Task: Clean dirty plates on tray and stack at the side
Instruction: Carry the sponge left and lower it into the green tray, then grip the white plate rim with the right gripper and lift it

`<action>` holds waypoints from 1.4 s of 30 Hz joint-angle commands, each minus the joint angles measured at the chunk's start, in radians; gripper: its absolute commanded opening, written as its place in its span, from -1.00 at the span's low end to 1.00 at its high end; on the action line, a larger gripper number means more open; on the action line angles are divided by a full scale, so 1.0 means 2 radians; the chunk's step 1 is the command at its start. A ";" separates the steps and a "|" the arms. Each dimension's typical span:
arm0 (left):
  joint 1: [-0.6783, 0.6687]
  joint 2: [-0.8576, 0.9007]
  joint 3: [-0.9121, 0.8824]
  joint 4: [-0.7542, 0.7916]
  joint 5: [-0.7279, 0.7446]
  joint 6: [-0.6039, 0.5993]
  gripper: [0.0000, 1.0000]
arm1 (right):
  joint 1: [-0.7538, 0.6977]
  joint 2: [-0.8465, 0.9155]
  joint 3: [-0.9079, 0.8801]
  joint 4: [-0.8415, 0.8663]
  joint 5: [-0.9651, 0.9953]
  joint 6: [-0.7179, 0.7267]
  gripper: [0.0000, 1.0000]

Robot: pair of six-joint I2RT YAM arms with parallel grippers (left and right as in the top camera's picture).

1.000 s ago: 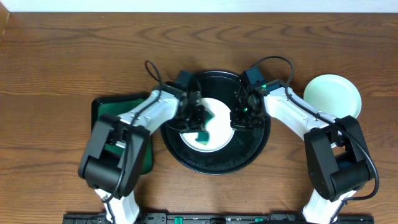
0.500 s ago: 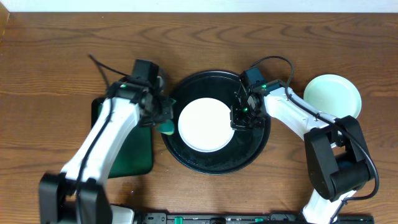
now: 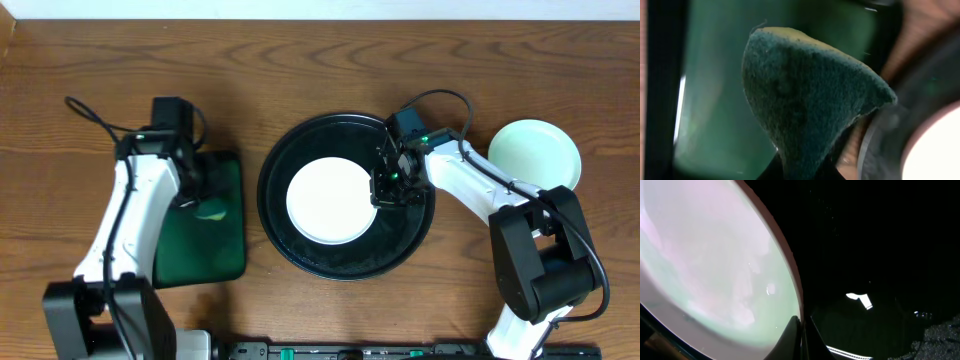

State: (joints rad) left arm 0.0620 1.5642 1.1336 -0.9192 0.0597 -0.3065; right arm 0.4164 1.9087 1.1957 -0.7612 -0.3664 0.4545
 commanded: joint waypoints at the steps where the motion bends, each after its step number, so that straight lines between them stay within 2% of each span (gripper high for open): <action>1: 0.026 0.028 -0.008 -0.002 -0.013 0.012 -0.86 | -0.003 0.004 0.000 0.005 -0.002 -0.011 -0.97; 3: 0.030 0.048 -0.008 -0.002 -0.010 0.015 -0.85 | -0.003 0.004 -0.001 0.005 -0.003 -0.011 -0.97; 5: 0.030 0.068 -0.008 0.000 -0.010 0.017 -0.75 | -0.003 0.004 0.000 0.005 -0.002 -0.011 -0.97; 7: 0.030 0.084 -0.008 0.002 -0.009 0.017 -0.38 | -0.003 0.004 0.000 0.005 -0.002 -0.011 -0.97; 8: 0.030 0.090 -0.008 0.002 -0.009 0.017 -0.13 | -0.003 0.004 0.000 0.005 -0.002 -0.011 -0.97; 10: 0.030 0.095 -0.008 0.004 -0.009 0.017 0.21 | -0.003 0.004 -0.001 0.005 -0.002 -0.011 -0.98; 13: 0.030 0.094 -0.007 0.004 0.002 0.017 0.42 | -0.003 0.004 0.000 0.005 -0.002 -0.013 -0.98; 26: 0.026 0.051 -0.007 -0.024 0.036 0.017 0.44 | -0.003 0.004 0.000 0.037 -0.002 -0.032 -0.97; 29: 0.024 0.022 -0.007 -0.028 0.036 0.017 0.47 | -0.002 0.004 0.000 0.056 -0.002 -0.035 -0.66; 31: 0.024 0.006 -0.007 -0.030 0.036 0.017 0.52 | -0.002 0.004 0.000 0.065 -0.002 -0.035 -0.27; 32: 0.024 -0.001 -0.007 -0.032 0.035 0.017 0.53 | -0.001 0.004 0.000 0.069 -0.002 -0.035 -0.15; 35: 0.024 -0.014 -0.007 -0.038 0.035 0.017 0.54 | 0.005 0.004 -0.001 0.080 -0.002 -0.036 -0.13; 42: 0.024 -0.015 -0.007 -0.047 0.036 0.017 0.54 | 0.025 0.004 -0.001 0.092 0.004 -0.035 -0.21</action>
State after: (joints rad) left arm 0.1131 1.5391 1.1275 -1.0069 0.1284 -0.2802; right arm 0.4423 1.9087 1.1938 -0.5873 -0.3523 0.3931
